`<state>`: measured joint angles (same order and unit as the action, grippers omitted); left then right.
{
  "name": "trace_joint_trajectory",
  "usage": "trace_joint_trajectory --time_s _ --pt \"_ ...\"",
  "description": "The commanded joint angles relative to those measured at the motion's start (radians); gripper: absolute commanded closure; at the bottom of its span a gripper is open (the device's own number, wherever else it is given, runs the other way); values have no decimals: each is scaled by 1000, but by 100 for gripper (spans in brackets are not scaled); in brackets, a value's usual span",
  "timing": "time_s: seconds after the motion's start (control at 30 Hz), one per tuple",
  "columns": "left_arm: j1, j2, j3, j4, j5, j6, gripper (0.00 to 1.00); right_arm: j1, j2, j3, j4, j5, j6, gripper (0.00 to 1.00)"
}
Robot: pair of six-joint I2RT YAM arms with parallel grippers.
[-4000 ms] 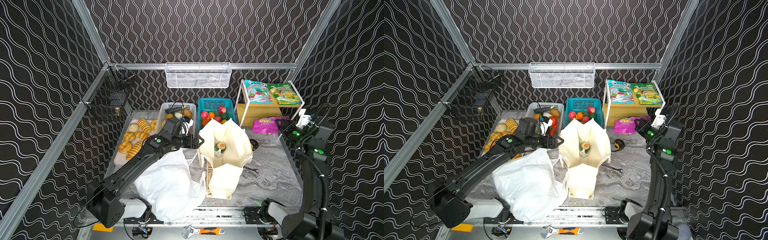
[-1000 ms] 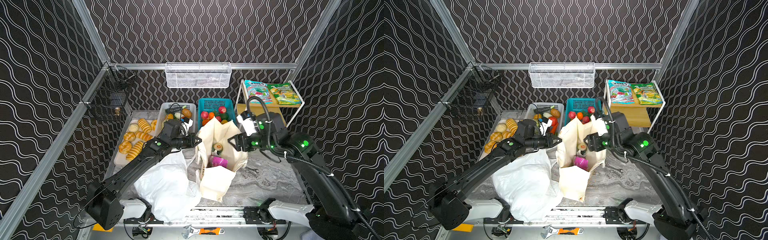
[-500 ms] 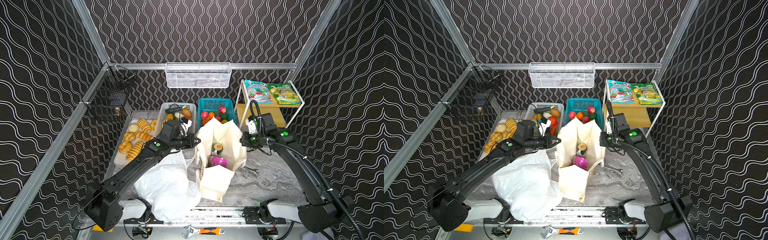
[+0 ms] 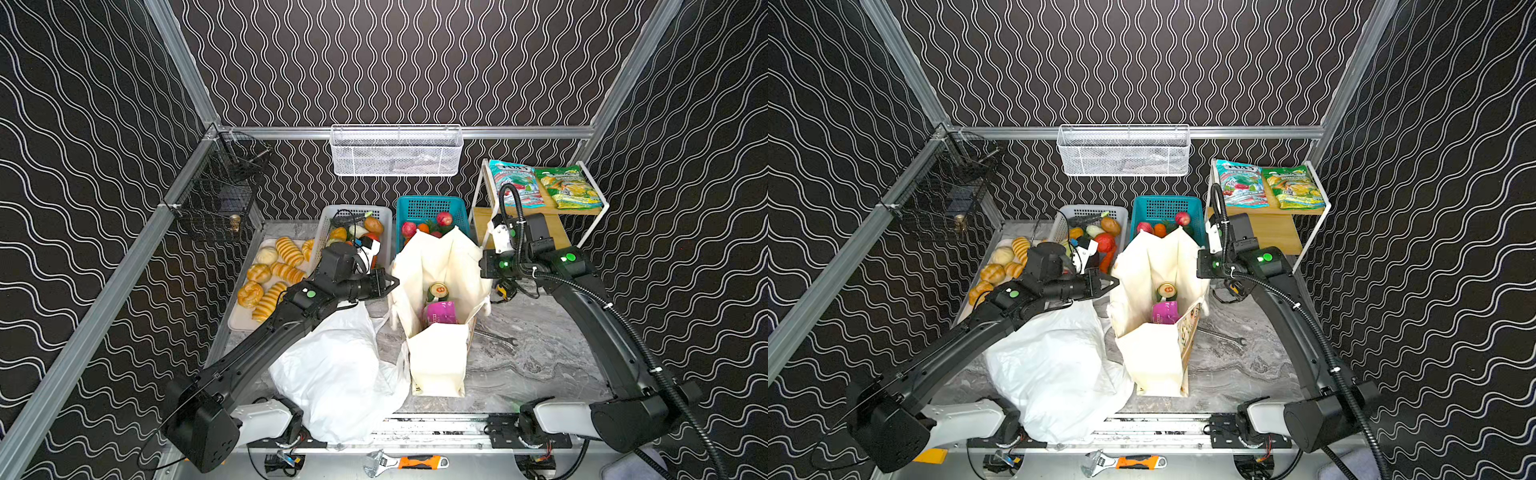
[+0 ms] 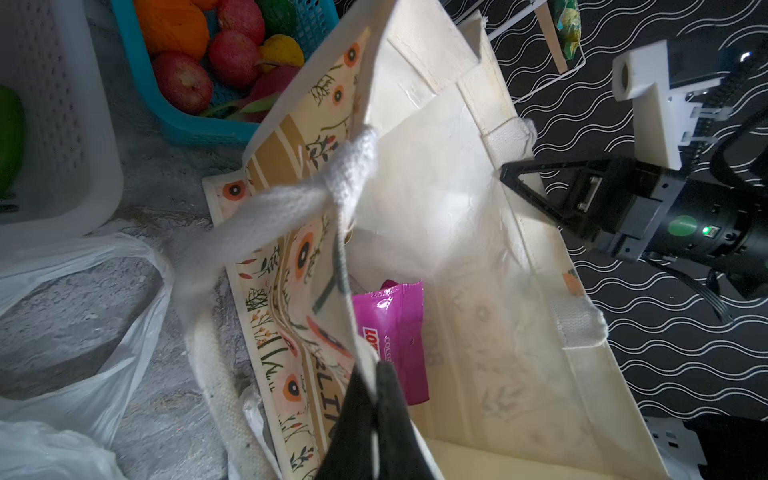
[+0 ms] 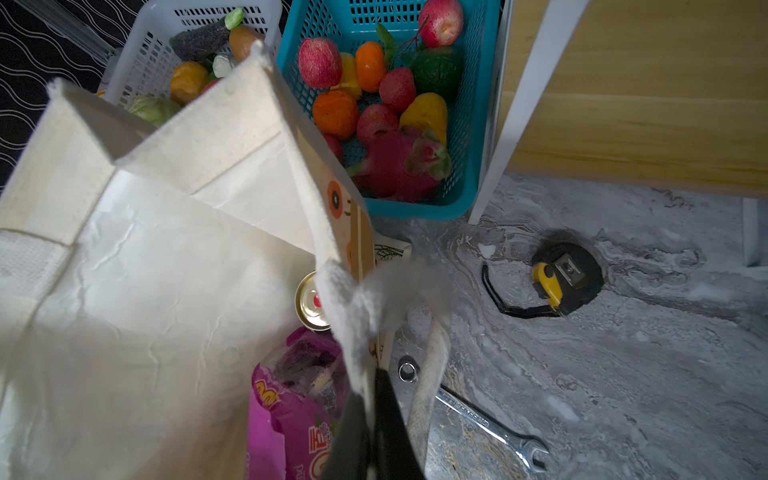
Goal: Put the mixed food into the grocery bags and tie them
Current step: 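Move the right gripper up to the teal Fox's candy bag on the shelf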
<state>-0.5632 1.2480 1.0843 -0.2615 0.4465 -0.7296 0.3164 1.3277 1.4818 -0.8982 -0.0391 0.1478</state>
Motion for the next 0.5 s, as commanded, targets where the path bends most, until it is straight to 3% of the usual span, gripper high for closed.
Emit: trace_joint_trajectory --time_s 0.0,0.07,0.17,0.27,0.33,0.4,0.47 --pt "3 17 10 72 3 -1 100 -8 -45 29 126 1 -29 64" --pt "3 28 13 72 11 -2 100 -11 -76 54 133 11 -20 50" --pt "3 35 11 80 11 2 100 -33 -116 100 153 92 0 39" --pt "4 39 13 77 14 9 100 -133 -125 152 187 132 38 38" --pt "3 44 15 74 17 13 100 -247 -96 203 190 64 99 38" --pt "4 45 19 64 19 22 99 -364 -50 251 198 -76 160 38" --pt "4 44 23 48 17 35 92 -460 4 281 231 -209 235 39"
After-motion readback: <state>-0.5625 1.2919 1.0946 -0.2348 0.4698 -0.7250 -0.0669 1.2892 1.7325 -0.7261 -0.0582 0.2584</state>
